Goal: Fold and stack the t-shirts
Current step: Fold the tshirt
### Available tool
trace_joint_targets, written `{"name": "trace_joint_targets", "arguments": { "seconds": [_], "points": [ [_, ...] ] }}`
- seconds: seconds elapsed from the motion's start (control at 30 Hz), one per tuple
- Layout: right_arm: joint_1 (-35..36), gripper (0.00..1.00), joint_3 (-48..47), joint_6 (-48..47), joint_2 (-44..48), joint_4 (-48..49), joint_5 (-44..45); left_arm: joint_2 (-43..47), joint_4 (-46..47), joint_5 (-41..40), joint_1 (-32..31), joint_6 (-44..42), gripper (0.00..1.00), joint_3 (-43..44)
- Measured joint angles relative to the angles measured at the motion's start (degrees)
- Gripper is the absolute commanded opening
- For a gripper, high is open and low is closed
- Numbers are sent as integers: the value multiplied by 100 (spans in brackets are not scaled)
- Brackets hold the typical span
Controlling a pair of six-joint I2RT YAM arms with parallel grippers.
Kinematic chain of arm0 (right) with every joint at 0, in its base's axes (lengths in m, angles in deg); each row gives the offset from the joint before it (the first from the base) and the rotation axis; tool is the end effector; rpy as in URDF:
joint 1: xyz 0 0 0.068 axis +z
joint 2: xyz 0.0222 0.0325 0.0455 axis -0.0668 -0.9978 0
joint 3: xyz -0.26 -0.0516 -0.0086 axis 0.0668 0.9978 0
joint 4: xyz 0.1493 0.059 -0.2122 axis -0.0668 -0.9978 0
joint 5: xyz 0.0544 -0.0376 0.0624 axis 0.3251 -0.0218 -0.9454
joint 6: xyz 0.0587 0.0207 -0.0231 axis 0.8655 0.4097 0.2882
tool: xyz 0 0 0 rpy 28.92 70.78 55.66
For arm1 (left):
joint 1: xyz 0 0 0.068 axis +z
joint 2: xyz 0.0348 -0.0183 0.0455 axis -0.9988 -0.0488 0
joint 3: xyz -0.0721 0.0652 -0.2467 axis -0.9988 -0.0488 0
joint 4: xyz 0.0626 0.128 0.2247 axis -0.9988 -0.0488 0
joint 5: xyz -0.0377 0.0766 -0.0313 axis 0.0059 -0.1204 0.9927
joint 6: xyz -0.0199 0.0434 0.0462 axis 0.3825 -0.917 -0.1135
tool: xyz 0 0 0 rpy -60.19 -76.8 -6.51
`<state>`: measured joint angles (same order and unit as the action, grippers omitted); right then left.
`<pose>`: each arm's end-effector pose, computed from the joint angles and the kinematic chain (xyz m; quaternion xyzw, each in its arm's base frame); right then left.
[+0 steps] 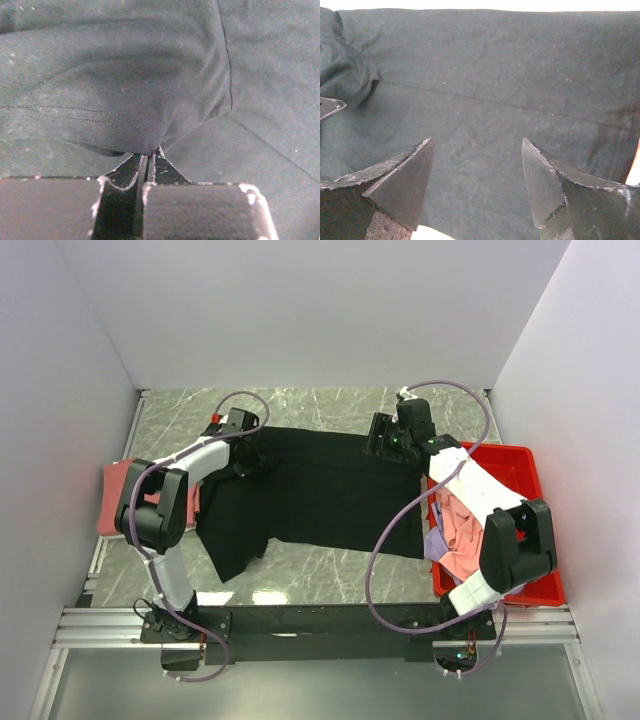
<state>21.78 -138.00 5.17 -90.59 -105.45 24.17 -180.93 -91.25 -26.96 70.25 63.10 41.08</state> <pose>0.3478 0.1162 0.2530 0.0330 0.9017 0.1803 0.3915 0.3843 -0.1103 0.1607 -0.2836 0.9167 -0.0992 0.2635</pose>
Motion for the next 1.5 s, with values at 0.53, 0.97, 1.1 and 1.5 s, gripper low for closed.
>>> {"name": "trace_joint_targets", "arguments": {
  "seconds": [0.53, 0.97, 1.1, 1.5],
  "points": [
    [0, 75, -125, -35, -234, -144, -26, 13, -339, 354, -55, 302, 1, -20],
    [0, 74, -133, -37, -262, -144, -46, 431, -308, 540, -17, 457, 2, -260],
    [0, 74, -133, -37, -267, -149, -46, 422, -332, 616, -15, 496, 28, -264],
    [0, 78, -173, -74, -278, -240, -79, 680, -516, 586, -107, 258, 100, -291]
  ]
}}
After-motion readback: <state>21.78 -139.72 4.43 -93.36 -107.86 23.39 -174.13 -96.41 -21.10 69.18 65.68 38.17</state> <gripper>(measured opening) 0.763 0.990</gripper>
